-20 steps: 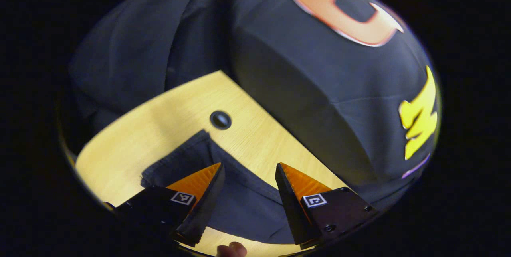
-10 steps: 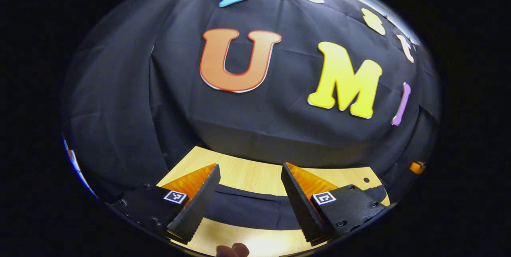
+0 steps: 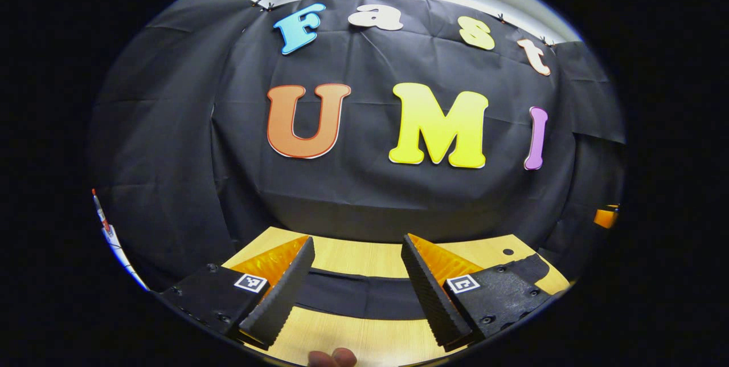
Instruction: Grasp the waist and the cuffs of the jeans and fold them to make the two legs overlap; first hold the waist and fold one-third of the jeans toward the cuffs, then hold the cuffs and fold the remaining one-third in the same direction to finish folding.
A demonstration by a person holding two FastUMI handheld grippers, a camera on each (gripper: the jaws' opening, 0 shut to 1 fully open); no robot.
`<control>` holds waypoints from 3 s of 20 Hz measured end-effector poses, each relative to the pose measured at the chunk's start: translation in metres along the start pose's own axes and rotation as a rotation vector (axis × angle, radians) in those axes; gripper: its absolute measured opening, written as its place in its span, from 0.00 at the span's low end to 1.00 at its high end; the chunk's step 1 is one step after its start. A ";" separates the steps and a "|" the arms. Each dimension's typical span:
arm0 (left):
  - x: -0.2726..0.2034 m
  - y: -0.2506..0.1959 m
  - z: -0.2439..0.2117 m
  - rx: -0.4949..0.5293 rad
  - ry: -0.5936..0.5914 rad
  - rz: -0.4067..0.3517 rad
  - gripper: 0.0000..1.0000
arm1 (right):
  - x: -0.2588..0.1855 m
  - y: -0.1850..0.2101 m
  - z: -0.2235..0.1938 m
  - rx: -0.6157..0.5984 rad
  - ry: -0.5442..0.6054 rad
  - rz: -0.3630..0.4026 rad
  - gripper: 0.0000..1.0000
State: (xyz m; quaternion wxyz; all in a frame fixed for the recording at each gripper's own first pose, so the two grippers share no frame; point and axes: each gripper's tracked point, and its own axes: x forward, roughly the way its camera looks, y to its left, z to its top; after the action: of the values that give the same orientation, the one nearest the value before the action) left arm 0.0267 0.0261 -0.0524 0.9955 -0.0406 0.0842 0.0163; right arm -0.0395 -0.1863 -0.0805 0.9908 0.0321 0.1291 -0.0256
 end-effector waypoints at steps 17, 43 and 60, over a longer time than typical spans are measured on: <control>-0.004 -0.031 0.023 -0.002 -0.005 0.037 0.98 | 0.115 -0.088 -0.127 0.126 0.211 -0.058 0.94; -0.025 0.012 -0.002 -0.077 0.070 0.241 0.98 | 0.236 -0.150 -0.235 0.293 0.560 -0.069 0.06; -0.075 0.127 -0.028 -0.159 0.043 0.318 0.98 | 0.179 0.117 -0.042 0.056 0.346 0.200 0.00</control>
State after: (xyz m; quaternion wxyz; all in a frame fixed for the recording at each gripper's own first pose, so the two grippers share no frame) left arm -0.0569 0.1481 -0.0776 0.9720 -0.1058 0.1095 0.1791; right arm 0.1294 -0.0744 -0.1608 0.9501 0.0763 0.2929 0.0752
